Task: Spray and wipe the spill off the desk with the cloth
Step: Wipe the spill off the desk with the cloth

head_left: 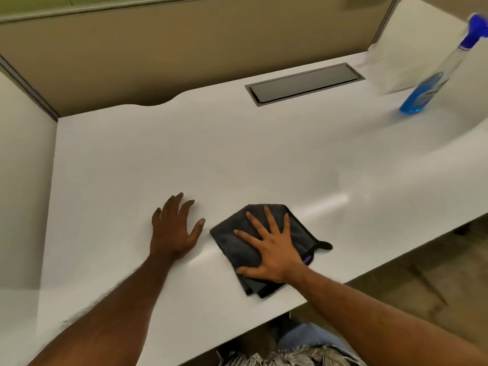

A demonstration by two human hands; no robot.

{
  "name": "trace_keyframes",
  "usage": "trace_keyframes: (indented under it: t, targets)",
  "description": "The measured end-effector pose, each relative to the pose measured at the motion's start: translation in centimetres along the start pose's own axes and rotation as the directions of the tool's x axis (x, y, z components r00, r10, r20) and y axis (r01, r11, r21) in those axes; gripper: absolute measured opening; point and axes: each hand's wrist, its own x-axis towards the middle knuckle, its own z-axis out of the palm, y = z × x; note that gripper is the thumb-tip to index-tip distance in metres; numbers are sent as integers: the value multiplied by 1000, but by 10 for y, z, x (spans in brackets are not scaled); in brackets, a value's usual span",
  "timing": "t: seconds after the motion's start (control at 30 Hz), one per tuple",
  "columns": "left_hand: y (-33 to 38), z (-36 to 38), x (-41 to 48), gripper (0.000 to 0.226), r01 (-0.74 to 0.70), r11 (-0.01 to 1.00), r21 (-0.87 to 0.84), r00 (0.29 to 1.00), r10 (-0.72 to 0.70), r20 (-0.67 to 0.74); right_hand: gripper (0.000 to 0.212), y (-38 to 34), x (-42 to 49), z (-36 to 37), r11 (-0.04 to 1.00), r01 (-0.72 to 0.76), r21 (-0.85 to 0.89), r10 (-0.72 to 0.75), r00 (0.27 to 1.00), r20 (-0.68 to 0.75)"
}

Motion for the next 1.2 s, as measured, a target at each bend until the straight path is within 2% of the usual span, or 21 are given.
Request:
trace_keyframes:
  t: [0.07, 0.17, 0.27, 0.3, 0.37, 0.43, 0.5, 0.57, 0.67, 0.8, 1.2]
  targets:
    - [6, 4, 6, 71, -11, 1000, 29, 1000, 11, -3, 90, 35, -17, -4, 998, -61, -1, 61, 998, -18]
    - [15, 11, 11, 73, -29, 998, 50, 1000, 28, 8, 90, 91, -12, -20, 961, -275, 1, 275, 960, 46]
    - [30, 18, 15, 74, -35, 998, 46, 999, 34, 11, 97, 100, 21, -30, 911, -412, 7, 409, 907, 101]
    - [35, 20, 17, 74, -46, 998, 48, 999, 46, 13, 99, 94, 32, -31, 912, -410, 8, 406, 906, 115]
    - [43, 23, 21, 75, -70, 996, 50, 997, 68, 33, 100, 77, 39, -27, 949, -317, 3, 315, 943, 106]
    - [49, 25, 27, 76, -74, 996, 48, 996, 71, 54, 96, 75, 24, -18, 984, -177, 14, 176, 983, 52]
    - [52, 28, 33, 75, -73, 996, 51, 996, 71, 50, 92, 94, 2, -10, 992, -127, 25, 128, 992, -23]
    - [56, 30, 42, 74, -64, 996, 55, 997, 62, 43, 91, 124, -8, -13, 979, -198, 36, 200, 979, -41]
    - [63, 33, 54, 75, -49, 996, 70, 998, 45, 52, 95, 166, 10, -24, 932, -360, 44, 360, 933, 12]
    - [75, 38, 67, 87, -50, 996, 72, 998, 47, 46, 98, 206, 61, -34, 895, -444, 43, 442, 895, 54]
    - [116, 53, 121, 83, -44, 994, 96, 999, 43, 8, 101, 255, 168, -37, 924, -379, 59, 378, 925, 30]
